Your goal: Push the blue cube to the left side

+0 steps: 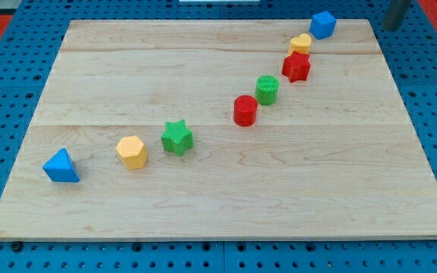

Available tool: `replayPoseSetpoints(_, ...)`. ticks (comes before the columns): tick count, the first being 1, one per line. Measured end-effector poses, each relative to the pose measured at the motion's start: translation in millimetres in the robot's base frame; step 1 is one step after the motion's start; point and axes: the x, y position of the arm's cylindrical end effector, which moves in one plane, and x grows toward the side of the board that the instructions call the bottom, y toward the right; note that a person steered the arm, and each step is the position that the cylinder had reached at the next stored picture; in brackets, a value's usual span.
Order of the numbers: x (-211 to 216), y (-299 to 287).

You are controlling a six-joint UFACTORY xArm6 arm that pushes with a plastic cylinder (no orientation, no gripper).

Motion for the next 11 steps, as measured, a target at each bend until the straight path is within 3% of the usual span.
replayPoseSetpoints(1,-2.8,-8.0)
replayPoseSetpoints(4,0.5,-220.2)
replayPoseSetpoints(5,-0.9,-237.0)
replayPoseSetpoints(6,-2.2,-211.8)
replayPoseSetpoints(8,1.2,-113.5)
replayPoseSetpoints(9,19.7,-135.8)
replayPoseSetpoints(11,38.6,-252.4)
